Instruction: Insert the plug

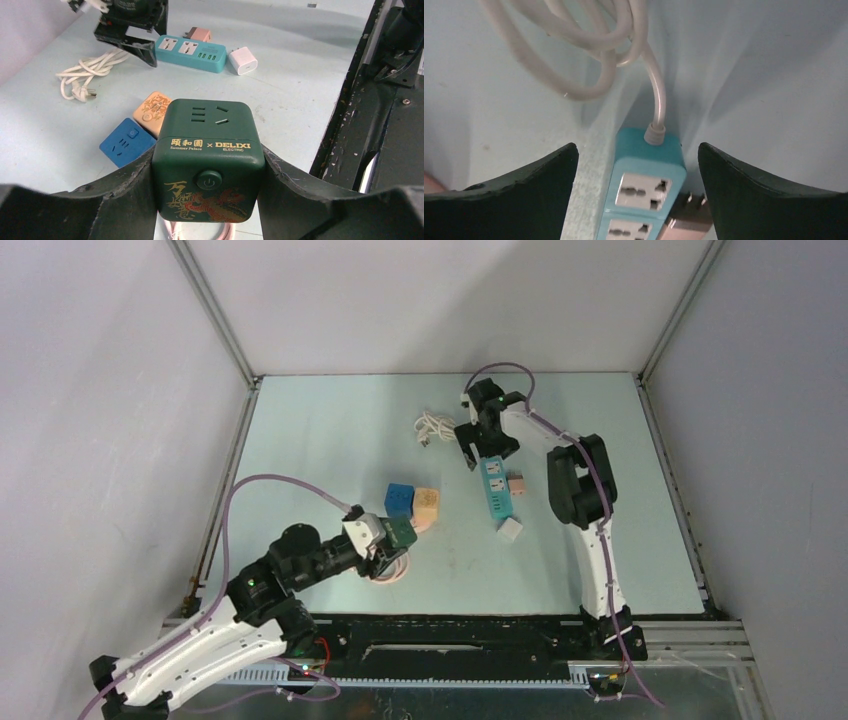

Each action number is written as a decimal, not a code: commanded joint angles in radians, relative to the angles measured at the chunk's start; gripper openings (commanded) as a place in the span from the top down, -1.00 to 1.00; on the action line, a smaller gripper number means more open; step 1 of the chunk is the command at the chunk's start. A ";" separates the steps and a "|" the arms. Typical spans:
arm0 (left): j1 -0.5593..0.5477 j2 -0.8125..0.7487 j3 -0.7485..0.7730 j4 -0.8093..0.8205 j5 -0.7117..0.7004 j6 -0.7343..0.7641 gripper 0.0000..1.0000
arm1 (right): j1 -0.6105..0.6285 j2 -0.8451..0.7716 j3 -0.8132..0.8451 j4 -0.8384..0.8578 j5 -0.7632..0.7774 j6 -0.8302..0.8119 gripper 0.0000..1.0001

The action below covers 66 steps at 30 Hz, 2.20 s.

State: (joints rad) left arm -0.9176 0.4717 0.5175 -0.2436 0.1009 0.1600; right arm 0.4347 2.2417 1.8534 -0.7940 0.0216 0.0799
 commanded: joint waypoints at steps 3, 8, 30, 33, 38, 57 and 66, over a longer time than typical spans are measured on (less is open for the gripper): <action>0.005 -0.037 0.078 -0.036 -0.034 0.078 1.00 | 0.029 0.094 0.077 -0.102 -0.086 -0.108 -0.54; 0.005 -0.015 0.093 -0.098 0.103 0.263 1.00 | 0.109 -0.002 -0.114 0.014 -0.101 -0.180 -0.48; -0.068 0.182 0.282 -0.485 0.447 1.435 1.00 | 0.194 -1.153 -0.876 0.342 -0.794 -0.297 -0.98; -0.111 0.197 0.299 -0.506 0.433 1.514 1.00 | 0.252 -1.261 -0.945 0.433 -0.857 -0.347 -0.99; -0.191 0.223 0.331 -0.556 0.384 1.570 1.00 | 0.367 -1.371 -1.117 0.628 -0.822 -0.427 -0.99; -0.376 0.327 0.373 -0.561 0.223 1.569 1.00 | 0.768 -1.234 -1.098 0.782 -0.501 -0.463 -0.99; -0.400 0.339 0.371 -0.549 0.181 1.563 1.00 | 0.772 -1.139 -1.041 0.858 -0.430 -0.359 -0.86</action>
State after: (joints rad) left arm -1.3067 0.8055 0.8410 -0.8371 0.3111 1.7199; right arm 1.2015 1.0946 0.7506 -0.0322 -0.4641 -0.3412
